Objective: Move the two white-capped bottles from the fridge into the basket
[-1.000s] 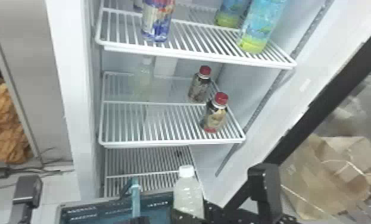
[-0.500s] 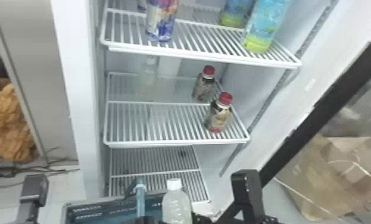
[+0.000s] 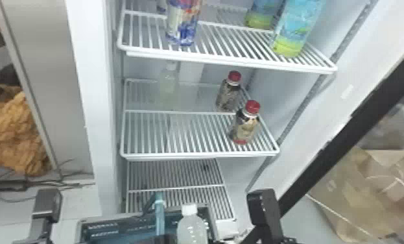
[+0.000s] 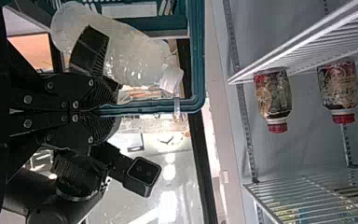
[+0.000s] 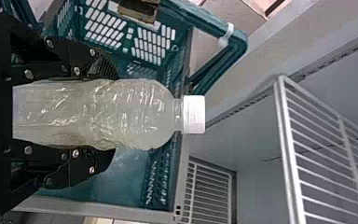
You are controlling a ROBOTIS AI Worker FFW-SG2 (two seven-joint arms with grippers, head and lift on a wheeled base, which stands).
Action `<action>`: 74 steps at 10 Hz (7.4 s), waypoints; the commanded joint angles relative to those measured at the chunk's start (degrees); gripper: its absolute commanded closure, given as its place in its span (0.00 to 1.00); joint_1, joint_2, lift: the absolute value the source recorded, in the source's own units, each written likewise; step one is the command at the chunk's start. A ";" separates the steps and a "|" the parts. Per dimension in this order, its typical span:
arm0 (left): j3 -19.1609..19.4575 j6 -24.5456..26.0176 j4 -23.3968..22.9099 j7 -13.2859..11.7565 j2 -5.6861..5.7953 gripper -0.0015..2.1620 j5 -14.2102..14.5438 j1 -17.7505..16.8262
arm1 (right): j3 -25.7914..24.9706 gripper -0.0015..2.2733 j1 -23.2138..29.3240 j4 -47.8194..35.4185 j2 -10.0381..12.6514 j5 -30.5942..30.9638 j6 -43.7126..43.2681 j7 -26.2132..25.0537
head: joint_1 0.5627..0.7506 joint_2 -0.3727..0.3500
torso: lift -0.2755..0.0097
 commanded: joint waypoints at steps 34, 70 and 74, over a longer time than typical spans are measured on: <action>-0.69 0.00 0.00 0.00 0.17 0.53 0.23 -0.14 | 13.11 0.04 -32.99 49.45 1.17 11.62 -68.72 -10.10 | 0.70 0.24 | 0.05; -3.09 -1.12 0.42 0.35 0.69 0.54 2.29 -1.41 | 24.08 0.38 -52.68 78.00 1.69 5.57 -80.67 -19.95 | 0.70 0.31 | 0.05; -3.09 -1.12 0.42 0.26 0.69 0.53 2.40 -1.27 | 19.74 0.38 -46.35 69.28 0.99 7.74 -80.53 -18.19 | 0.70 0.30 | 0.05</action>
